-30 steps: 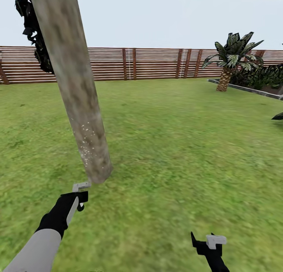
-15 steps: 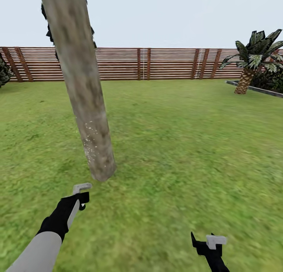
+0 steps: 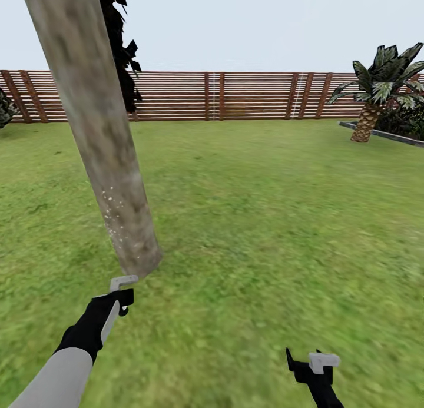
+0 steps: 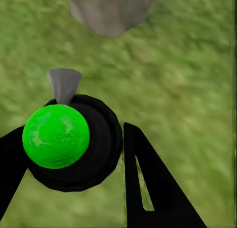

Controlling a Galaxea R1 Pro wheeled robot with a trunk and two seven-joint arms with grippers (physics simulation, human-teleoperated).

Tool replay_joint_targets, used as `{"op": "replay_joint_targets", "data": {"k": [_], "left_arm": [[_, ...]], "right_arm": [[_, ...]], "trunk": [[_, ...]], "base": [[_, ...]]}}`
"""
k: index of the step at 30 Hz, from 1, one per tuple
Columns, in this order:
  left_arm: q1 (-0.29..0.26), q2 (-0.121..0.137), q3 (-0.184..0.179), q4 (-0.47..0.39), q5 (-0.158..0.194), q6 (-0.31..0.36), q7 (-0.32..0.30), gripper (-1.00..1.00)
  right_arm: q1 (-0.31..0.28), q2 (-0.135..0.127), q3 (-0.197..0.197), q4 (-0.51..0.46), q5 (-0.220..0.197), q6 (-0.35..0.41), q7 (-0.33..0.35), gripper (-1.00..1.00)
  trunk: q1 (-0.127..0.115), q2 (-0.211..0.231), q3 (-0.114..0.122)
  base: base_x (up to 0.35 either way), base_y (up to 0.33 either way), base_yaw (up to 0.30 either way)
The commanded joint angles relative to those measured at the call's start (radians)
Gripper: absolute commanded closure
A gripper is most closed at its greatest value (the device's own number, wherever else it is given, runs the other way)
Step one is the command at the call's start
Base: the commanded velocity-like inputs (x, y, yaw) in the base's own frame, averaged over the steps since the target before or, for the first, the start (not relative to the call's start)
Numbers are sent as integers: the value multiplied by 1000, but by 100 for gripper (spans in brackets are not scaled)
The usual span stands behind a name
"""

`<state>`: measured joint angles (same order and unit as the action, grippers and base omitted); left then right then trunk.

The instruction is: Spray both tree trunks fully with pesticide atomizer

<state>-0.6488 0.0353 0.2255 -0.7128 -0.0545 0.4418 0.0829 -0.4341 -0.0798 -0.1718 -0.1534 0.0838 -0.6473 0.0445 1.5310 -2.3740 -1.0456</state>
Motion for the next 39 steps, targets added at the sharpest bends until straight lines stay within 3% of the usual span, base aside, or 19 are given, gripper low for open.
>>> {"op": "replay_joint_targets", "data": {"k": [1, 21, 39], "left_arm": [[0, 0, 0, 0, 0, 0, 0, 100], [0, 2, 1, -1, -1, 0, 0, 100], [0, 0, 0, 1, 0, 0, 0, 100]], "right_arm": [[0, 0, 0, 0, 0, 0, 0, -100], [0, 0, 0, 0, 0, 0, 0, -100], [0, 0, 0, 0, 1, 0, 0, -100]], "trunk": [[0, 0, 0], [0, 0, 0], [0, 0, 0]], "base": [[107, -262, 102], [14, -272, 259], [13, -274, 16]]}}
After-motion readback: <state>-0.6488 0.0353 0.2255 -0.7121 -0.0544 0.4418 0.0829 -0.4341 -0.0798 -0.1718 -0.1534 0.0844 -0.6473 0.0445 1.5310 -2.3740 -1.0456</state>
